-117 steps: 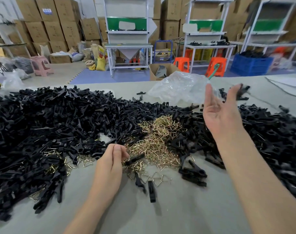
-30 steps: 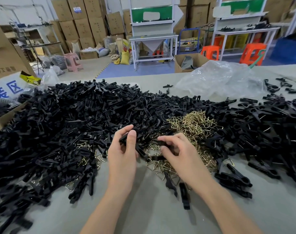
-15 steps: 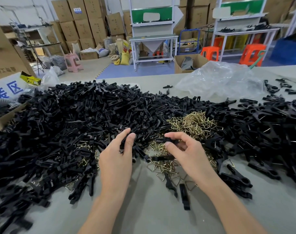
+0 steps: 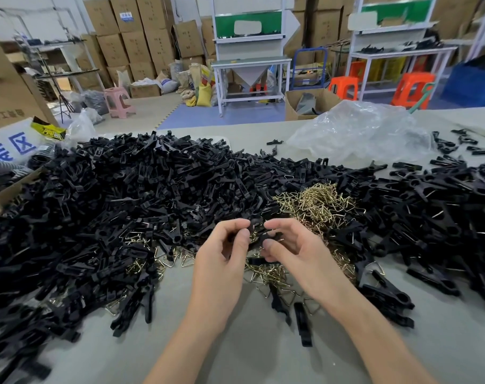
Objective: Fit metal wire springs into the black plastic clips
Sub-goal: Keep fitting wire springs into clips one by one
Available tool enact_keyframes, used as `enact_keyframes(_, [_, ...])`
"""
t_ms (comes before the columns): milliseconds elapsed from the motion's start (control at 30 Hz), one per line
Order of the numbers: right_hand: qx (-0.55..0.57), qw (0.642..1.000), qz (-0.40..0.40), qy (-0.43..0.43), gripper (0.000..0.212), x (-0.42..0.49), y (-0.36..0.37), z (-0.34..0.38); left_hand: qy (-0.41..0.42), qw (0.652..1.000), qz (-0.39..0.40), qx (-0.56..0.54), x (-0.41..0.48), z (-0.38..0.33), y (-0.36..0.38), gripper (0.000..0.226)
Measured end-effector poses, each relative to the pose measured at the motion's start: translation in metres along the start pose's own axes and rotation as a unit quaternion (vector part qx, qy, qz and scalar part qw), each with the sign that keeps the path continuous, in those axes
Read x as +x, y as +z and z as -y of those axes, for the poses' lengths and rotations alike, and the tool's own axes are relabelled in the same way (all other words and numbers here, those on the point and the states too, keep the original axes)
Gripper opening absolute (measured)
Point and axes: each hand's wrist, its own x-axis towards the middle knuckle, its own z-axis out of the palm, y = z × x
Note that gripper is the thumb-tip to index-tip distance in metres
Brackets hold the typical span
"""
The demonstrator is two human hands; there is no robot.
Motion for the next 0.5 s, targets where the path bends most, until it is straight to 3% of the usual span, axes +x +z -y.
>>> enact_keyframes(100, [-0.019,1.000,-0.001,-0.012,0.030,-0.0003,-0.0020,0.0003,-0.015,0.999,0.017,-0.031,0.0005,-0.0028,-0.0014,0.020])
enact_keyframes(333, [-0.074,0.997,0.025,-0.029,0.057,-0.0006,-0.0014,-0.0029,-0.021,0.998,0.055,-0.012,-0.0008,-0.0024,-0.0001,0.012])
enact_keyframes(500, [-0.081,0.995,0.030,-0.040,0.060,-0.0018,-0.0023,-0.0033,-0.016,0.998,0.059,-0.004,-0.0004,-0.0004,-0.0004,0.014])
